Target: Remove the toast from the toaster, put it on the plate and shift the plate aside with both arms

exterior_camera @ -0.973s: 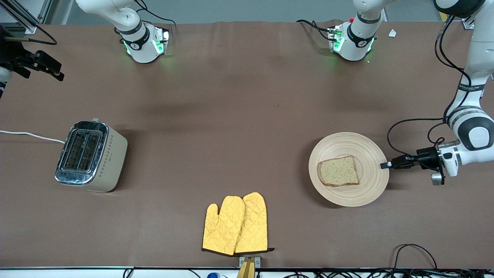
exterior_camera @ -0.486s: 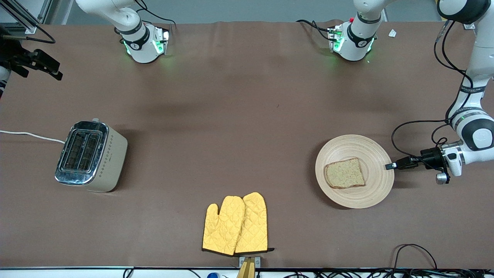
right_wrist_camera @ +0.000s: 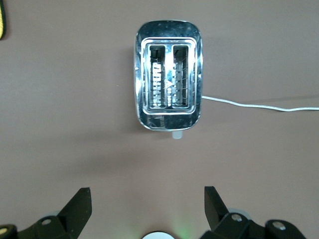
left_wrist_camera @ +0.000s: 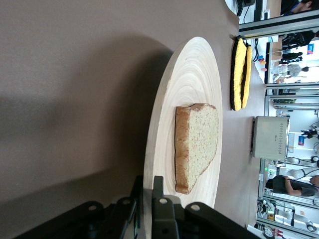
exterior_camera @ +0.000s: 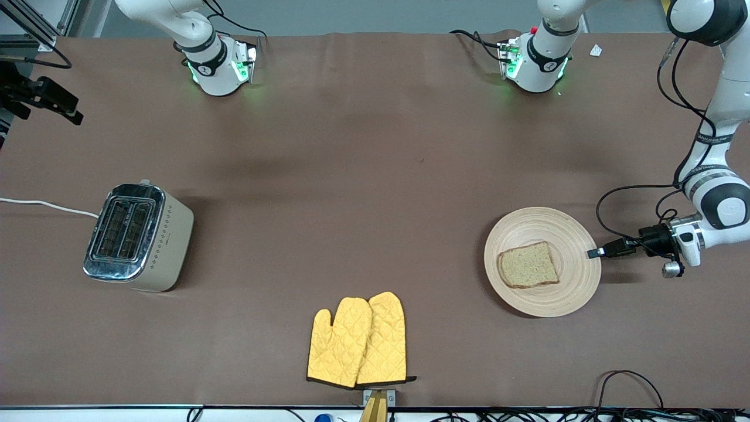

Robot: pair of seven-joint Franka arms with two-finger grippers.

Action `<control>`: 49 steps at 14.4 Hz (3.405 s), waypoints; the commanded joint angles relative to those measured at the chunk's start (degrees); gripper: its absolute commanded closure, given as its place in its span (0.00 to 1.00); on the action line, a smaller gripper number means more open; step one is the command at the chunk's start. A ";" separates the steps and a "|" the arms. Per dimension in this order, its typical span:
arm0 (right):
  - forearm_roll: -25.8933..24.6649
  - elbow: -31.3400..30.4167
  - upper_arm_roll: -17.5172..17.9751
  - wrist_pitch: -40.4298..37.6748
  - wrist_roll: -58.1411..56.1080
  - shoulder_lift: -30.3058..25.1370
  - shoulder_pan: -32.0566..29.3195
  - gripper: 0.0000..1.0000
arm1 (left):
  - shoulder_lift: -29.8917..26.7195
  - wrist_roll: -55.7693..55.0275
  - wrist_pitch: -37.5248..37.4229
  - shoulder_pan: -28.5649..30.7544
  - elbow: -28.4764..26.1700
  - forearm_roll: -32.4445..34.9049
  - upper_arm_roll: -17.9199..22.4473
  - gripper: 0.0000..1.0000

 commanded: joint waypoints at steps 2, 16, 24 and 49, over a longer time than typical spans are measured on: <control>0.39 1.80 14.20 -2.49 -4.19 2.55 -16.81 0.00 | 1.77 1.62 -2.13 0.67 1.33 -1.88 -0.68 0.80; 4.36 12.45 16.80 -3.14 -5.25 12.39 -20.11 0.00 | -1.56 -21.56 -7.65 0.14 15.13 11.64 -0.94 0.00; 4.71 12.79 16.98 0.84 -5.08 12.57 -18.80 0.00 | -16.14 -50.47 -11.52 -6.97 15.13 30.60 -3.14 0.00; 4.62 13.14 16.80 1.80 -4.46 13.54 -17.83 0.00 | -52.71 -58.85 -22.97 -32.55 1.00 52.80 4.40 0.00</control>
